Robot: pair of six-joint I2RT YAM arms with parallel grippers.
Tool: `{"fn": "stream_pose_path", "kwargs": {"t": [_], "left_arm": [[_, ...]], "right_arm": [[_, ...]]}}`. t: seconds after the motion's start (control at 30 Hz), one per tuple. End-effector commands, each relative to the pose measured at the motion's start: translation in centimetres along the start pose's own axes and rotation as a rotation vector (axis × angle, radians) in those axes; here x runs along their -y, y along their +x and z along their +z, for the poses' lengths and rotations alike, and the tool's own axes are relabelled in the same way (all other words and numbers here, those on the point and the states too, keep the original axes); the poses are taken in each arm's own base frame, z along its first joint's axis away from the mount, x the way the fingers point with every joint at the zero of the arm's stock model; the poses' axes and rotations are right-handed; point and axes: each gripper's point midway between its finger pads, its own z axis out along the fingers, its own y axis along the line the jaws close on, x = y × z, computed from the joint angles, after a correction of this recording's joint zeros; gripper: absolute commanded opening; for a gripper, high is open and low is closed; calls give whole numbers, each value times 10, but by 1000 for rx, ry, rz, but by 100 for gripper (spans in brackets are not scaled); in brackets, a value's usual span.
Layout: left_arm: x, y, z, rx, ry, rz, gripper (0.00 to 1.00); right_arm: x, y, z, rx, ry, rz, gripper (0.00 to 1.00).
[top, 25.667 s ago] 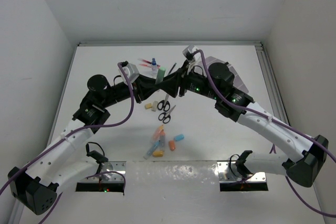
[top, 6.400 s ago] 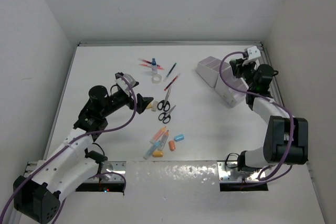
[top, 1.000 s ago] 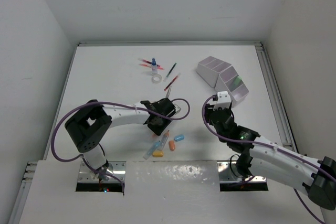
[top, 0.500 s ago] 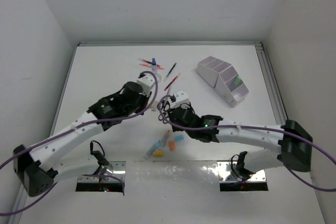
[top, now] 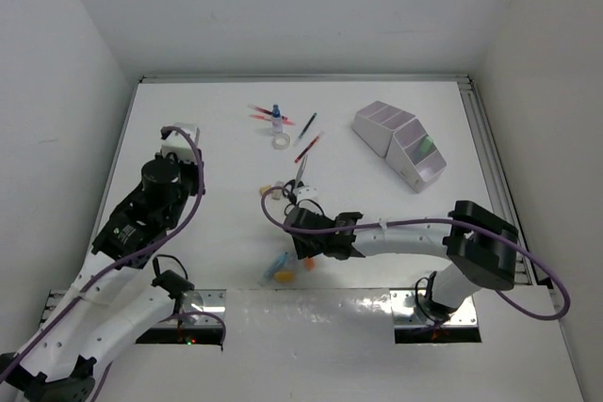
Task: Sort the stationery into containers
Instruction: Pick up the pen cap from the center of the board.
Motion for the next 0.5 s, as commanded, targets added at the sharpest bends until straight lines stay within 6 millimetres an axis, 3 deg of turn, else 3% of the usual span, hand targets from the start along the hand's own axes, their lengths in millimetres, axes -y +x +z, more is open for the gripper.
{"fn": "stream_pose_path", "kwargs": {"t": [0.0, 0.13, 0.47], "left_arm": [[-8, -8, 0, 46, -27, -28, 0], [-7, -7, 1, 54, -22, -44, 0], [0, -11, 2, 87, 16, -58, 0]], "right_arm": [[-12, 18, 2, -46, -26, 30, 38], [-6, 31, 7, -82, 35, 24, 42], [6, 41, 4, -90, 114, 25, 41]]}}
